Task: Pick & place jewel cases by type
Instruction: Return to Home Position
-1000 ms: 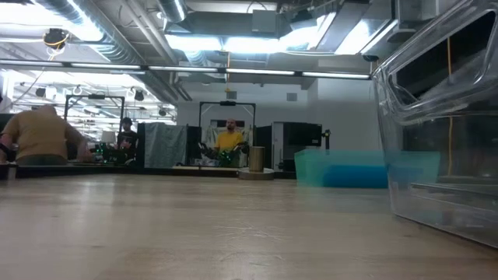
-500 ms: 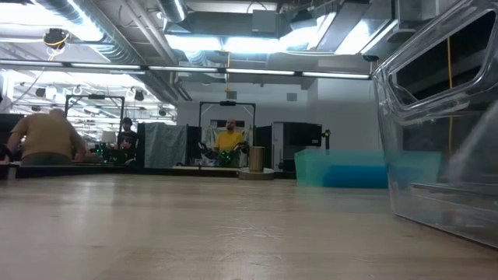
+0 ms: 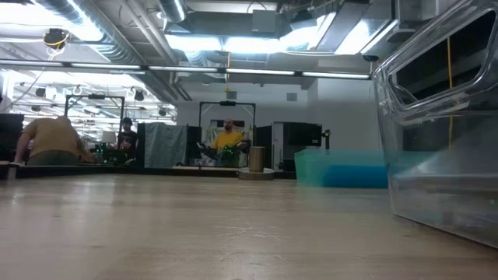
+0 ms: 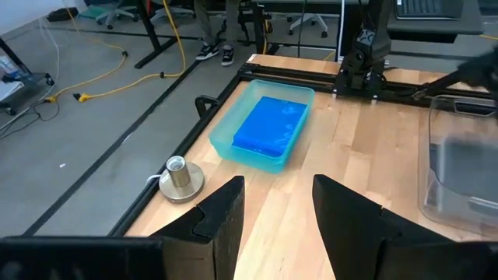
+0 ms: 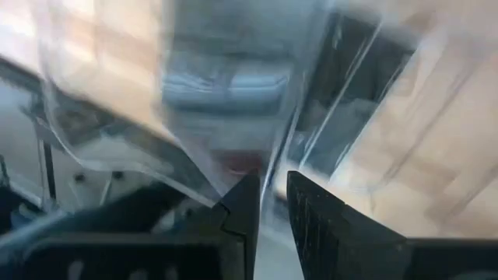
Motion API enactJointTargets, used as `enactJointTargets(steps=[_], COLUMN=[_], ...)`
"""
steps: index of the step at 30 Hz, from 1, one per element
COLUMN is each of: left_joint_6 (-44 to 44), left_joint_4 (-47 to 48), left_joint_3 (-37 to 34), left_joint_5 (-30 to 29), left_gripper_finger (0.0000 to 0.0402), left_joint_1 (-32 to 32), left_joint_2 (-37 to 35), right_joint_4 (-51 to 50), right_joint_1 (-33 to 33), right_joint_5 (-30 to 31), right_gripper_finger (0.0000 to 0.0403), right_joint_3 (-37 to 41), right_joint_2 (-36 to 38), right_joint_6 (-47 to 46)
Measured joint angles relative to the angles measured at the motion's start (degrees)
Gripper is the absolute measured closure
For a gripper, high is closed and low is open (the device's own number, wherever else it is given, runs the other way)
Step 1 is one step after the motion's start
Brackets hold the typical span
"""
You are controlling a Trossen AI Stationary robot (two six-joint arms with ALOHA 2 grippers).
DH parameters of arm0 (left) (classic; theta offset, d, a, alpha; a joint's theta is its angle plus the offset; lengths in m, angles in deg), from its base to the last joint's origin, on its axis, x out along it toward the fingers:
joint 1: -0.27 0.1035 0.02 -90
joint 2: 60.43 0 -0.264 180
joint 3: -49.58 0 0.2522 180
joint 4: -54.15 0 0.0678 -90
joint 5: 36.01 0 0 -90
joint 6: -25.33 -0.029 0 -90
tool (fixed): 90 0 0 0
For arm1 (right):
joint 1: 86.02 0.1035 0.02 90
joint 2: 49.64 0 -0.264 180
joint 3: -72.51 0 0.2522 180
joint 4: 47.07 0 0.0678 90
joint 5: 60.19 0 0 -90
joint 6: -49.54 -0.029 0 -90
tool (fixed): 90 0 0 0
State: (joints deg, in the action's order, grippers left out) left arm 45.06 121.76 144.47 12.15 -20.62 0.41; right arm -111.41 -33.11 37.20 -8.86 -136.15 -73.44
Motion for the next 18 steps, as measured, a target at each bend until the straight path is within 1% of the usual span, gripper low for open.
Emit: enactJointTargets(steps=[3,5,7,9,11,12,13,15,16,18], left_joint_6=[0.0,-0.1,-0.8,-1.9,-2.0,-2.1,-2.5,-5.0,-6.4,-8.0], left_joint_4=[0.0,0.0,0.0,0.0,-0.1,-0.2,-0.6,-2.1,-3.1,-4.8], left_joint_3=[0.0,0.0,0.0,0.0,0.0,0.0,0.0,0.0,0.0,0.0], left_joint_5=[0.0,0.0,0.0,-0.3,-0.4,-0.5,-0.6,-0.6,-0.5,0.1], left_gripper_finger=[0.0252,0.0252,0.0252,0.0252,0.0252,0.0252,0.0252,0.0252,0.0252,0.0252], left_joint_1=[0.0,0.0,0.0,0.4,0.8,1.0,1.1,1.2,1.2,1.1], left_joint_2=[0.0,0.0,0.0,0.0,0.0,0.0,-0.1,-0.6,-0.9,-1.4], right_joint_4=[6.3,5.8,2.1,-3.6,-11.9,-16.1,-20.6,-28.7,-32.0,-37.2], right_joint_1=[0.1,0.0,-0.1,0.0,0.0,0.0,0.0,0.0,-0.2,-0.2], right_joint_5=[-1.7,-2.2,-3.6,-4.8,-5.0,-4.1,-1.8,6.3,11.7,24.6], right_gripper_finger=[0.0332,0.0332,0.0331,0.0331,0.0331,0.0331,0.0331,0.0331,0.0331,0.0331], right_joint_3=[1.3,1.2,-0.4,-3.3,-7.9,-11.0,-14.4,-21.1,-24.2,-30.1], right_joint_2=[-1.9,-2.6,-2.5,-1.8,-1.6,-1.6,-1.6,-1.4,-1.4,-1.5], right_joint_6=[0.1,0.2,-0.2,-1.1,-1.3,-0.8,0.5,3.3,5.0,10.4])
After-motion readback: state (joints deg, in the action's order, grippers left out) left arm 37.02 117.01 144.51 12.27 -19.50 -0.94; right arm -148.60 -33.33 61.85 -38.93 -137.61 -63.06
